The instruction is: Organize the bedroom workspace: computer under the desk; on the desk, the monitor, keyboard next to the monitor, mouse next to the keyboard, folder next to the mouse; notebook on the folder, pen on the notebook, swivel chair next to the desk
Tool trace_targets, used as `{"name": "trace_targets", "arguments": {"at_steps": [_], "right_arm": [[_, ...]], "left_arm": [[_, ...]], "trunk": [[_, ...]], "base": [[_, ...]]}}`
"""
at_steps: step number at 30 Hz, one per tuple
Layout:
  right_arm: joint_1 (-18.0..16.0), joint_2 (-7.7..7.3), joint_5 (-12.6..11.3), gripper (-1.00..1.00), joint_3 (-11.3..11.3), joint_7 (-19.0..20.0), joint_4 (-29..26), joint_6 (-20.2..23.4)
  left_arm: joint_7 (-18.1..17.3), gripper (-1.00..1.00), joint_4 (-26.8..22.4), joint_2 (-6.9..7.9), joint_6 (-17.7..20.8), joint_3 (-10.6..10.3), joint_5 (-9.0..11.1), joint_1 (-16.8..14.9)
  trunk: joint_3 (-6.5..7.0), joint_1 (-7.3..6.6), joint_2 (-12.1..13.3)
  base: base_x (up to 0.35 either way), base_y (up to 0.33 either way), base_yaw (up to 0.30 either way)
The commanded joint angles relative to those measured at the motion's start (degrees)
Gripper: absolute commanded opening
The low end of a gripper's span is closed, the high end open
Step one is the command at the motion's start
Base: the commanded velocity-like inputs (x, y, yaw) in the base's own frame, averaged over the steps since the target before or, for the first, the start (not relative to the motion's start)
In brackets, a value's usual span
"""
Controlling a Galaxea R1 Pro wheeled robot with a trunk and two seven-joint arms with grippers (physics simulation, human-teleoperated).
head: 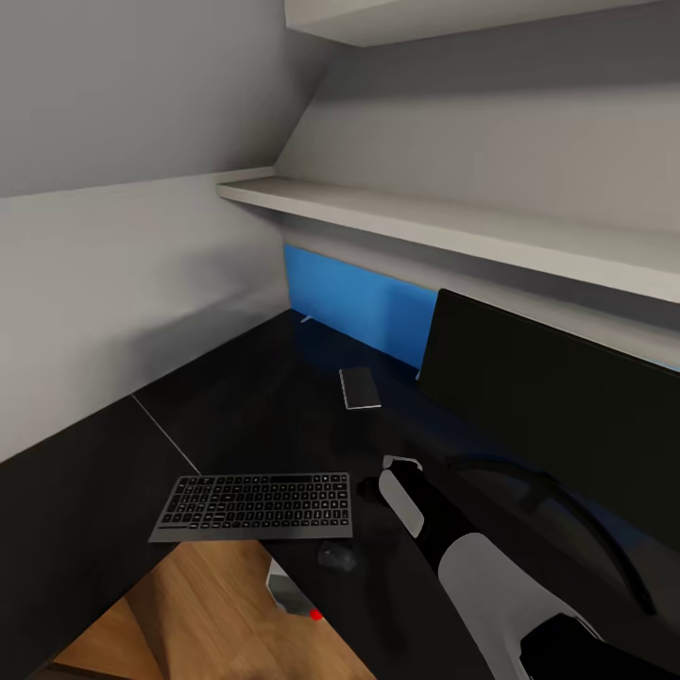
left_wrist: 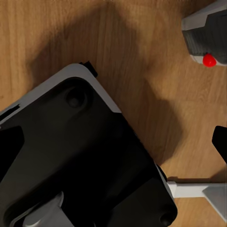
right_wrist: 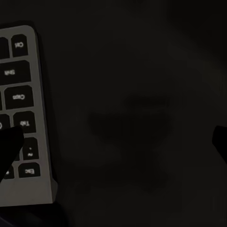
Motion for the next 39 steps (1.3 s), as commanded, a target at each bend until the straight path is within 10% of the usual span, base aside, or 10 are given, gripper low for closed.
{"name": "trace_targets", "arguments": {"at_steps": [1,39], "right_arm": [[-0.1,0.00,-0.5,1.00,0.2,-0.6,0.0,0.1],[-0.8,0.00,-3.3,1.00,0.1,-2.1,1.0,0.1]], "left_arm": [[0.4,1.00,-0.2,0.04,0.1,-0.1,0.5,0.0],[0.7,1.00,-0.4,0.41,0.1,-0.2,3.0,0.0]], "trunk": [[-0.28,0.26,-0.5],[-7.10,8.60,-15.8]], "base": [[0.000,0.000,0.000],[0.000,0.000,0.000]]}}
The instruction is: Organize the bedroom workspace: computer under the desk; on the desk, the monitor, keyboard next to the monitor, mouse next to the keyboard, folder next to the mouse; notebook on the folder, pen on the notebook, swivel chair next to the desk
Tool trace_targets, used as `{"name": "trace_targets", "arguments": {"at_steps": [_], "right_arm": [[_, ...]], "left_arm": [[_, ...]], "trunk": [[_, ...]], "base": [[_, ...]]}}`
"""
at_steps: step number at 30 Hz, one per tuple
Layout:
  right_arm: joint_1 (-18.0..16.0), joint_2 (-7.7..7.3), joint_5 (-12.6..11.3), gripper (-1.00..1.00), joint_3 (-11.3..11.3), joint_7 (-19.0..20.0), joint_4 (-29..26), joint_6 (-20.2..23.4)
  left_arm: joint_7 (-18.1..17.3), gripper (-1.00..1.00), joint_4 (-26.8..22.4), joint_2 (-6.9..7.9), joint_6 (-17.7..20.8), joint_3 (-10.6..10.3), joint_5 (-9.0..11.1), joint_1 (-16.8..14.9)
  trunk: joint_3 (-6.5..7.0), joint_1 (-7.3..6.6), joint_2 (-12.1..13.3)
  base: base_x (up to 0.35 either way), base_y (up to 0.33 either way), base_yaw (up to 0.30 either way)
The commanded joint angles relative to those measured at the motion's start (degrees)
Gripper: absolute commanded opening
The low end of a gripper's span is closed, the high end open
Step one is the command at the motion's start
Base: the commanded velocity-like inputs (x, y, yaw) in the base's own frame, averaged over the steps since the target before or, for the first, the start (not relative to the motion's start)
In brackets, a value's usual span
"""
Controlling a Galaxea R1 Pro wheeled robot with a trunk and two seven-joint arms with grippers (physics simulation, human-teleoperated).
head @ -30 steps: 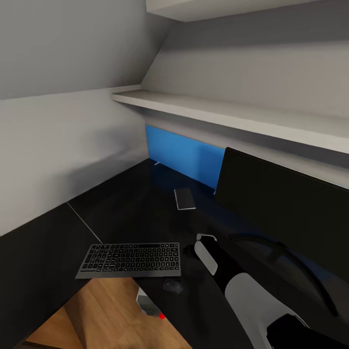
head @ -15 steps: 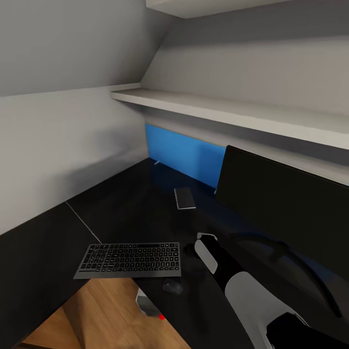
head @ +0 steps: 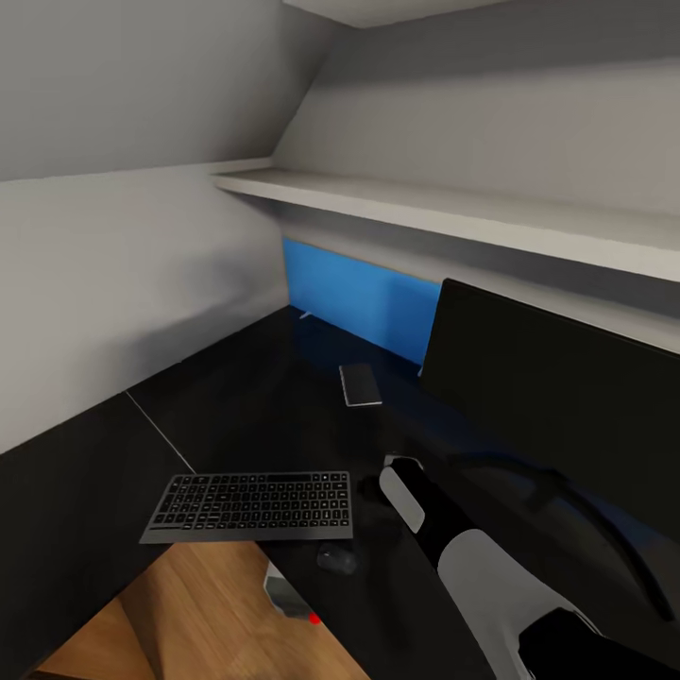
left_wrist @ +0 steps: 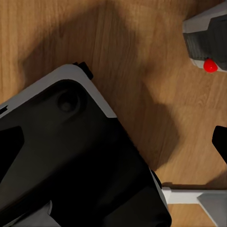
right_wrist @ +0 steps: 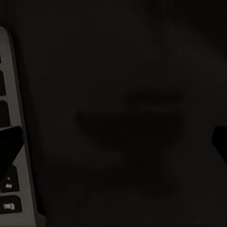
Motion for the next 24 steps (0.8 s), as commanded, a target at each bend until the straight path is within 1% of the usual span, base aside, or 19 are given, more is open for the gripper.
{"name": "trace_targets", "arguments": {"at_steps": [1,3,11,19,24], "right_arm": [[0.0,0.00,-0.5,1.00,0.2,-0.5,0.0,0.1],[-0.1,0.00,-0.6,1.00,0.2,-0.5,0.1,0.1],[-0.1,0.00,-0.6,1.00,0.2,-0.6,0.1,0.0],[-0.1,0.00,-0.6,1.00,0.2,-0.6,0.2,0.0],[-0.1,0.00,-0.6,1.00,0.2,-0.6,0.2,0.0]], "left_arm": [[0.4,1.00,-0.1,0.05,0.0,-0.1,0.4,0.0],[0.4,1.00,-0.1,0.05,0.0,-0.1,0.4,0.0],[0.4,1.00,-0.1,0.05,0.1,-0.1,0.4,0.0],[0.4,1.00,-0.1,0.05,0.1,-0.1,0.3,0.0],[0.3,1.00,-0.1,0.05,0.1,-0.1,0.3,0.0]], "trunk": [[-0.25,0.24,-0.5],[-0.61,0.68,-1.3],[-0.61,0.68,-1.3],[-0.61,0.68,-1.3],[-0.61,0.68,-1.3]], "base": [[0.000,0.000,0.000],[0.000,0.000,0.000],[0.000,0.000,0.011],[0.000,0.000,0.146],[0.000,0.000,0.071]]}}
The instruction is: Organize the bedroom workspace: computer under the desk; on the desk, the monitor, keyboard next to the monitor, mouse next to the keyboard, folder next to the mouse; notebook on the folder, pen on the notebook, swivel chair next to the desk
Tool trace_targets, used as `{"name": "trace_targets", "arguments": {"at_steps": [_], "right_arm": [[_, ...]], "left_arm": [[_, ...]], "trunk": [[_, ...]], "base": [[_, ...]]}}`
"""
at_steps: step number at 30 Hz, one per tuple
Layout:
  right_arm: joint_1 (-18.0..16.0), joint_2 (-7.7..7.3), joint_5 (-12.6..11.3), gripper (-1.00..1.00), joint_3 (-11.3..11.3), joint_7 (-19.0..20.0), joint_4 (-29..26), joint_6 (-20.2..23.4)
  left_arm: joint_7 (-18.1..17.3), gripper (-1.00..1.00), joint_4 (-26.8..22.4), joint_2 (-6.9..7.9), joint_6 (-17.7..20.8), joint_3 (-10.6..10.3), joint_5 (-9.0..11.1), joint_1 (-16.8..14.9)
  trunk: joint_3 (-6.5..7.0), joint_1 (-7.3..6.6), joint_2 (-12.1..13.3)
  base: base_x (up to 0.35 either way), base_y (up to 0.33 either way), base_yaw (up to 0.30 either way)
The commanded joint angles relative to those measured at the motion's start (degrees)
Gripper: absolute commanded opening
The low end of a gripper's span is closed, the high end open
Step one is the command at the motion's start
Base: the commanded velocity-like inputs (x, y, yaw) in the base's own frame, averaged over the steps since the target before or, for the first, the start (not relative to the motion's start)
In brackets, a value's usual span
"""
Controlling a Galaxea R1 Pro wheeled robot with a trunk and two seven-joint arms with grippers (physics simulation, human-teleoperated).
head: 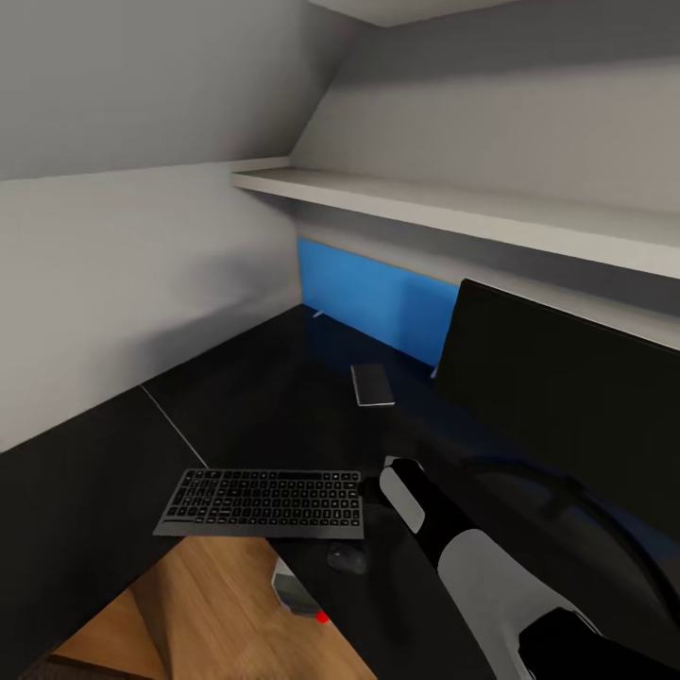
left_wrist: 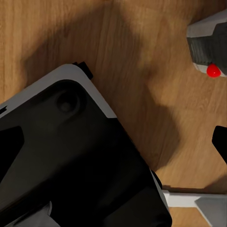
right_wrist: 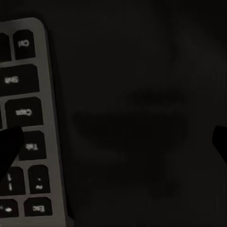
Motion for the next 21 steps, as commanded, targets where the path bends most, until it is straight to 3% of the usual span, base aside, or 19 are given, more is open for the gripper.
{"name": "trace_targets", "arguments": {"at_steps": [1,21], "right_arm": [[0.0,0.00,-0.5,1.00,0.2,-0.5,0.0,0.1],[0.0,0.00,-0.5,1.00,0.2,-0.7,0.0,0.1]], "left_arm": [[0.4,1.00,-0.1,0.05,0.0,-0.1,0.4,0.0],[0.2,1.00,0.1,-0.14,0.0,-0.2,-0.5,-0.1]], "trunk": [[-0.06,0.02,-0.1],[-0.06,0.02,-0.1]], "base": [[0.000,0.000,0.035],[0.000,0.000,0.009]]}}
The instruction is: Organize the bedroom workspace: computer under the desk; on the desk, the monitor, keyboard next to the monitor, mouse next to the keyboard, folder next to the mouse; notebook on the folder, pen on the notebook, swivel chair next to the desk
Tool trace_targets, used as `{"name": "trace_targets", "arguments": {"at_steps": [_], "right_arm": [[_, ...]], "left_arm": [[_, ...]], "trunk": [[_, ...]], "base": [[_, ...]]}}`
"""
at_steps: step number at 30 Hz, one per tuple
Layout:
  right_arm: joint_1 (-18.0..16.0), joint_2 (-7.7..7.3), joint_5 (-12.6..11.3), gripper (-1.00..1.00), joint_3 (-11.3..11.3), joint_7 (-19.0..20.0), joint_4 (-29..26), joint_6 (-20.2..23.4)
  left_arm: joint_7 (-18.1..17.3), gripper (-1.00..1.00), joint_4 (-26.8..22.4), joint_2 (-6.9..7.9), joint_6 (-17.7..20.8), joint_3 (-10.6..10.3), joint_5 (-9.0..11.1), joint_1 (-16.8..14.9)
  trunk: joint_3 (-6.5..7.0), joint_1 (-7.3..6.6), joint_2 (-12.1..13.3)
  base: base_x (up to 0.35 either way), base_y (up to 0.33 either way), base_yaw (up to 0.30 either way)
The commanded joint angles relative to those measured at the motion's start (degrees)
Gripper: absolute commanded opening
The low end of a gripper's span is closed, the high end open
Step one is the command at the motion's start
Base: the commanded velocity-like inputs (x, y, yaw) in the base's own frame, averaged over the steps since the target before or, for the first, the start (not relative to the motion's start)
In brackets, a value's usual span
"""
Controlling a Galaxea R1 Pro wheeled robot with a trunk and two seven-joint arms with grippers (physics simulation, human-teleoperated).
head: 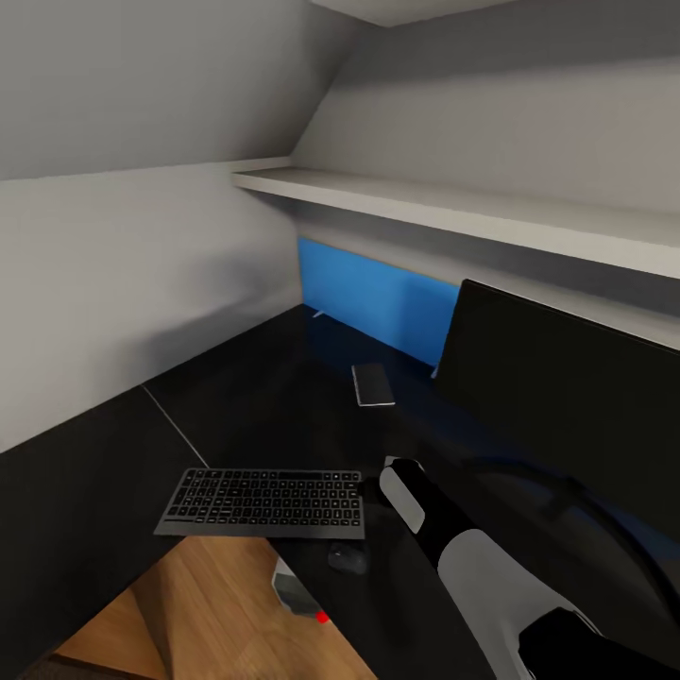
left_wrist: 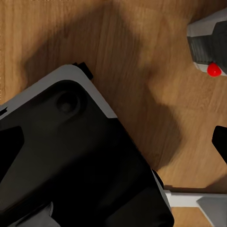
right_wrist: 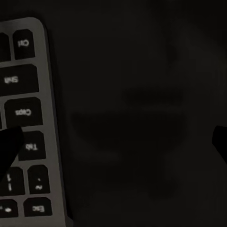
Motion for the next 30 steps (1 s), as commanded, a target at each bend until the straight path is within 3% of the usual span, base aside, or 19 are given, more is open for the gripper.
{"name": "trace_targets", "arguments": {"at_steps": [1,17,30], "right_arm": [[0.0,0.00,-0.5,1.00,0.2,-0.7,0.0,0.1],[0.0,0.00,-0.7,1.00,0.2,-3.0,0.0,0.1],[0.0,0.00,-0.7,1.00,0.2,-3.0,-0.1,0.1]], "left_arm": [[0.4,1.00,-0.1,0.04,0.0,-0.1,0.3,0.0],[0.6,1.00,0.0,-0.09,0.0,-0.2,0.1,0.0],[0.7,1.00,0.1,-0.18,-0.1,-0.3,0.1,0.0]], "trunk": [[-0.06,0.02,-0.1],[-0.06,0.02,-0.1],[-0.06,0.02,-0.1]], "base": [[0.000,0.000,0.064],[0.000,0.000,0.188],[0.000,0.000,0.036]]}}
